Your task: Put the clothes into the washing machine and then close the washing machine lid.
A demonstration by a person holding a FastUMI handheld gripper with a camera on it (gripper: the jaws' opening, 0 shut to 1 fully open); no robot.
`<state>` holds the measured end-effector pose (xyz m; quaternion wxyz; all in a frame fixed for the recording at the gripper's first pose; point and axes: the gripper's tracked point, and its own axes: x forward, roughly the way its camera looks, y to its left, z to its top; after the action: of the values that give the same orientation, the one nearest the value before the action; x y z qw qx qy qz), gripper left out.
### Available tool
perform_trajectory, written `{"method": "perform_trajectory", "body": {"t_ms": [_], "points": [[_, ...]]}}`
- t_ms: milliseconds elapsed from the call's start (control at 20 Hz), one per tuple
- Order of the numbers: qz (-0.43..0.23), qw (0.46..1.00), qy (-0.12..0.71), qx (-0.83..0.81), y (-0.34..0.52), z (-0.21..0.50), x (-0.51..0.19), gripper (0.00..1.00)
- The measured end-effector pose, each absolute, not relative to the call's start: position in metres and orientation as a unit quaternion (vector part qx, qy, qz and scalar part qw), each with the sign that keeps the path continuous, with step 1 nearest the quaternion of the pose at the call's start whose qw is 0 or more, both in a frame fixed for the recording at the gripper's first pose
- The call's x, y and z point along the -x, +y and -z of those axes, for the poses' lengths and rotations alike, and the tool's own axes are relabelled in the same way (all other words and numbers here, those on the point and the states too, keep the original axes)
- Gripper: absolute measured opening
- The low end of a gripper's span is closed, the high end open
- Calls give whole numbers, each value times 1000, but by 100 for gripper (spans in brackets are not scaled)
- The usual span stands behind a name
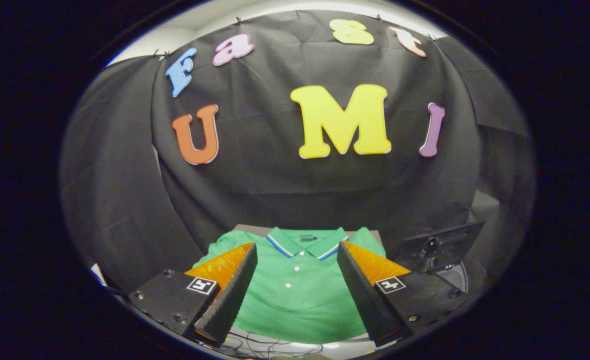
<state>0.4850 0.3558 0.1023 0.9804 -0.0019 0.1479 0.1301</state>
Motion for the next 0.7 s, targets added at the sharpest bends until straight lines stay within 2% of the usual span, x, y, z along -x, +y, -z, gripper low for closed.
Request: {"method": "perform_trajectory", "body": {"t_ms": [350, 700], "points": [[-110, 959, 260, 1, 372, -27, -529, 100], [-58, 954, 291, 32, 370, 2, -540, 100]]}}
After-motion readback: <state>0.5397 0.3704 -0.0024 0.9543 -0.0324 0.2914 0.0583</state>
